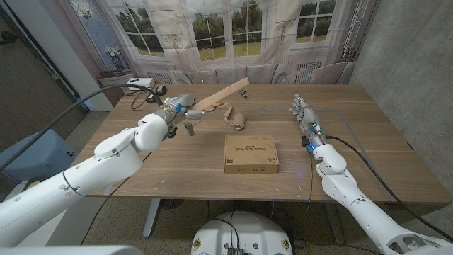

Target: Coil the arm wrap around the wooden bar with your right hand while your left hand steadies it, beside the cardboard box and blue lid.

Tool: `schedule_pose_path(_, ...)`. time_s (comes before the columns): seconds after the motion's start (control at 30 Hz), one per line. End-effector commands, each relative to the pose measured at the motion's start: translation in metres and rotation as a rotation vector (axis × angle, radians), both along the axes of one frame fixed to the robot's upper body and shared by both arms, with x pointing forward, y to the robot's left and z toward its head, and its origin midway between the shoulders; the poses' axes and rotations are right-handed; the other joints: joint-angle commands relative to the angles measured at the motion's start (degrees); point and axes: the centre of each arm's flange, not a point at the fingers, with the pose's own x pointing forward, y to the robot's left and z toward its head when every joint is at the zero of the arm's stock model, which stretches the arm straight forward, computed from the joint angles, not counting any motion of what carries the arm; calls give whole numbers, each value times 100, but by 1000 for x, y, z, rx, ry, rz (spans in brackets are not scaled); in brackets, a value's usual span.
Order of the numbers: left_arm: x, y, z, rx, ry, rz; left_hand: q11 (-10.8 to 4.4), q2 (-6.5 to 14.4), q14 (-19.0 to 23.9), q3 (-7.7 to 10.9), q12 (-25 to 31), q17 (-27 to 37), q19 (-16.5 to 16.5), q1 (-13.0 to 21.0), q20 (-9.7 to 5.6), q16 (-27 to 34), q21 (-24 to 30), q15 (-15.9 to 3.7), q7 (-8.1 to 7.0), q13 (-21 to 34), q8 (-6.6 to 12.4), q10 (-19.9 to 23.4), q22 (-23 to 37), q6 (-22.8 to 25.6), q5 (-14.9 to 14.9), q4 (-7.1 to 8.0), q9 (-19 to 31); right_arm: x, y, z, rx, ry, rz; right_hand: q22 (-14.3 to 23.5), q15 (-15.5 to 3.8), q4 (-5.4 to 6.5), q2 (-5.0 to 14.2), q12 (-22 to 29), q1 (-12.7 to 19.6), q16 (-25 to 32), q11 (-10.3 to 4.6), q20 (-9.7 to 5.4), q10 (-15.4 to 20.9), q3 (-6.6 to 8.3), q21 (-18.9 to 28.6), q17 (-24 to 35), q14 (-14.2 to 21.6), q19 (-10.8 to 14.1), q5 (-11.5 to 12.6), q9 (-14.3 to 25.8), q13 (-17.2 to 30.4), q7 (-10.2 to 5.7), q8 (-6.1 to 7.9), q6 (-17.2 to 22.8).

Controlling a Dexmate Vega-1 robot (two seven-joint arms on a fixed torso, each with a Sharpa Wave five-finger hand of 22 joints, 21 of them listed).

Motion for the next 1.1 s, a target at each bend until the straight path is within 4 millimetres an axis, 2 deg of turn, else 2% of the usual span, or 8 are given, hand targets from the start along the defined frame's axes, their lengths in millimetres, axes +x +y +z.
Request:
schedule_pose_path(0.03,12,32,12,-97,129,-57,-52,107,5,785,7,4,36,91,-145,112,53,33,372,5,116,112,203,397,287,-404,4,-3,17,15,-162,-4,-102,4,-32,-87,26,34,148,7,-40,-39,64,85,17,5,26,68,53,33,15,3,35,86)
schedule_pose_path(0.2,18,39,23,-59,199,-43,-55,-127,5,833,3,-30,-26,67,-125,250,-33,32,308,11,213,101,178,384,548,-454,-47,-5,30,27,-274,-19,-157,-3,-61,-206,78,35,377,1,-74,-96,88,215,15,-4,45,91,119,33,14,25,54,129)
schedule_pose_path(0.3,23,42,27,-32,244,-30,-54,-180,-2,805,8,-53,-72,62,-118,275,-49,30,297,12,240,109,135,390,592,-463,-60,-4,41,34,-357,-20,-190,-6,-77,-279,92,34,535,-2,-77,-131,96,299,14,-8,58,109,162,35,14,63,75,181)
schedule_pose_path(0.5,26,45,30,-16,265,-24,-57,-238,3,727,12,-140,-125,92,-102,337,-37,49,268,14,299,114,6,407,719,-475,-126,-1,53,41,-469,-19,-217,-13,-116,-378,138,25,877,-7,-104,-146,90,492,9,-14,86,138,272,42,15,104,86,211)
schedule_pose_path(0.77,22,49,36,-8,229,-1,-26,-277,2,672,18,-228,-157,130,-94,405,-10,81,284,15,360,131,-80,421,858,-480,-190,3,72,57,-681,-15,-245,-21,-129,-439,139,2,1335,-33,-125,-183,19,756,-9,-19,63,150,469,51,21,103,82,186)
schedule_pose_path(0.83,19,49,38,3,211,11,-14,-279,19,652,16,-221,-164,143,-88,459,4,84,283,16,385,125,-94,406,896,-479,-188,3,77,62,-740,-12,-248,-24,-117,-452,58,-25,1619,-66,-128,-166,-103,903,-41,-20,-17,86,610,57,26,111,57,91)
schedule_pose_path(0.9,16,49,40,13,196,19,-9,-281,-25,638,17,-275,-171,154,-89,437,16,101,291,16,400,128,-99,402,924,-478,-194,4,82,65,-790,-12,-251,-25,-99,-451,-49,-34,1795,-83,-128,-135,-192,979,-62,-19,-87,31,690,61,30,137,30,-29)
schedule_pose_path(1.1,9,49,43,22,165,33,-6,-306,-9,585,22,-263,-190,180,-73,540,5,115,282,17,460,150,-170,416,1024,-474,-234,3,97,77,-921,-23,-286,-20,-54,-387,-493,-14,1816,-67,-90,-25,-265,849,-62,-10,-121,-3,534,69,40,206,21,-160)
